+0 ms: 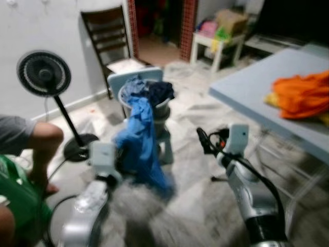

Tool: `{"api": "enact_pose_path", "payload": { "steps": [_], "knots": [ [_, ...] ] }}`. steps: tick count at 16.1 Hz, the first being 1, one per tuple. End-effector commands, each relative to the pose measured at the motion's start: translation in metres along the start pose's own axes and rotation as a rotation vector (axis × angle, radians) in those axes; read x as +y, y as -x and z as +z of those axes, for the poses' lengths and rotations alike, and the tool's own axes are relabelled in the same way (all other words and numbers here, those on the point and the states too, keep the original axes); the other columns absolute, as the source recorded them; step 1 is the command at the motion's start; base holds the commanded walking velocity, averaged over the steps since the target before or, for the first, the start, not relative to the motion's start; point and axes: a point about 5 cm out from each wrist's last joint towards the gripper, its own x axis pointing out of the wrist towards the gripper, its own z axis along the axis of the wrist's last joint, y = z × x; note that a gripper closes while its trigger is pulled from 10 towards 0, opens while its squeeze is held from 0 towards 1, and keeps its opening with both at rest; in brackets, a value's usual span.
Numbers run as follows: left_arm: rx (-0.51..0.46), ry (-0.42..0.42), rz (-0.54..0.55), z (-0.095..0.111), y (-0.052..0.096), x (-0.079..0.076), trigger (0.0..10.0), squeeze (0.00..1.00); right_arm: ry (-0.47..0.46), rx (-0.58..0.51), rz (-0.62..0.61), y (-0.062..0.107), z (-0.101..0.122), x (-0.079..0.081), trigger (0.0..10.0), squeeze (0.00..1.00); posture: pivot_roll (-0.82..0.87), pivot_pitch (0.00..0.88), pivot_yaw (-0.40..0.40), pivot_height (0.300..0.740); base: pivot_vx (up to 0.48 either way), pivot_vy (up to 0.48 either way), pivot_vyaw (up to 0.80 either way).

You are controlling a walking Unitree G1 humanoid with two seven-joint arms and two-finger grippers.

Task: Hang hanger

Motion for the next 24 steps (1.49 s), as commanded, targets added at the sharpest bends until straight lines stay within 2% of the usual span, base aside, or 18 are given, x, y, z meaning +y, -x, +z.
{"api": "enact_pose_path", "payload": {
  "steps": [1,4,5,7,8,10,11,13,14,15,16,18,19,20,22,23,24],
  "knots": [
    [-0.035,0.020,-0.014,0.008,-0.003,0.002,10.0,0.00,0.009,-0.022,0.003,-0.003,0.009,0.001,10.0,0.00,0.03,0.000,0.030,0.740,0.000,0.000,0.00],
    [-0.069,0.031,-0.021,0.020,-0.011,0.005,10.0,0.00,0.010,-0.031,-0.011,-0.003,0.011,-0.001,10.0,0.00,0.03,0.000,0.029,0.740,0.000,0.000,0.00],
    [-0.120,0.012,-0.068,0.035,-0.020,-0.003,10.0,0.00,0.011,-0.045,-0.030,-0.004,0.015,-0.004,10.0,0.00,0.02,0.000,0.033,0.740,0.000,0.000,-0.40],
    [-0.157,-0.021,-0.147,0.046,-0.027,-0.020,10.0,0.00,0.010,-0.055,-0.041,-0.005,0.017,-0.006,10.0,0.00,0.02,0.000,0.043,0.740,0.000,0.000,-0.20],
    [-0.169,-0.042,-0.223,0.049,-0.031,-0.037,10.0,0.00,0.009,-0.061,-0.047,-0.006,0.018,-0.007,10.0,0.00,0.01,0.000,0.048,0.740,0.000,0.000,0.00],
    [-0.121,-0.107,-0.409,0.040,-0.027,-0.062,10.0,0.00,0.011,-0.061,-0.050,-0.005,0.018,-0.007,10.0,0.00,0.00,0.000,0.054,0.740,0.000,0.000,0.00],
    [-0.086,-0.138,-0.484,0.035,-0.022,-0.066,10.0,0.00,0.011,-0.062,-0.052,-0.005,0.018,-0.006,10.0,0.00,0.00,0.000,0.056,0.740,0.000,0.000,0.00],
    [0.015,-0.199,-0.597,0.023,-0.013,-0.057,10.0,0.00,0.011,-0.057,-0.056,-0.003,0.016,-0.008,10.0,0.00,0.00,0.000,0.056,0.740,0.000,0.000,0.00],
    [0.176,-0.304,-0.747,0.012,0.001,-0.032,10.0,0.00,0.013,-0.044,-0.056,-0.003,0.012,-0.008,10.0,0.00,0.00,0.000,0.056,0.740,0.000,0.000,0.00],
    [0.299,-0.386,-0.833,0.008,0.012,-0.012,10.0,0.00,0.014,-0.041,-0.053,-0.004,0.011,-0.007,10.0,0.00,0.00,0.000,0.056,0.740,0.000,0.000,0.00],
    [0.416,-0.484,-0.900,0.006,0.024,0.008,10.0,0.00,0.014,-0.039,-0.049,-0.004,0.012,-0.006,10.0,0.00,0.03,0.000,0.049,0.740,0.000,0.000,0.00],
    [0.663,-0.661,-0.965,0.005,0.047,0.047,10.0,0.00,0.016,-0.036,-0.040,-0.007,0.012,-0.003,10.0,0.00,0.04,0.000,0.042,0.740,0.000,0.000,0.00],
    [0.692,-0.731,-0.939,0.006,0.047,0.057,10.0,0.00,0.017,-0.034,-0.035,-0.007,0.012,-0.002,10.0,0.00,0.04,0.000,0.042,0.740,0.000,0.000,0.00],
    [0.725,-0.891,-0.864,0.016,0.043,0.078,10.0,0.00,0.020,-0.029,-0.026,-0.008,0.011,0.000,10.0,0.00,0.05,0.000,0.036,0.740,0.000,0.000,0.00],
    [0.715,-1.119,-0.715,0.028,0.028,0.103,10.0,0.00,0.021,-0.026,-0.019,-0.010,0.011,0.002,10.0,0.00,0.06,0.000,0.031,0.740,0.000,0.000,0.00],
    [0.667,-1.201,-0.638,0.034,0.019,0.110,10.0,0.00,0.021,-0.026,-0.014,-0.011,0.011,0.003,10.0,0.00,0.06,0.000,0.030,0.740,0.000,0.000,0.00],
    [0.542,-1.284,-0.511,0.045,0.004,0.114,10.0,0.00,0.023,-0.026,-0.010,-0.011,0.011,0.004,10.0,0.00,0.06,0.000,0.030,0.740,0.000,0.000,0.00]
  ]
}}
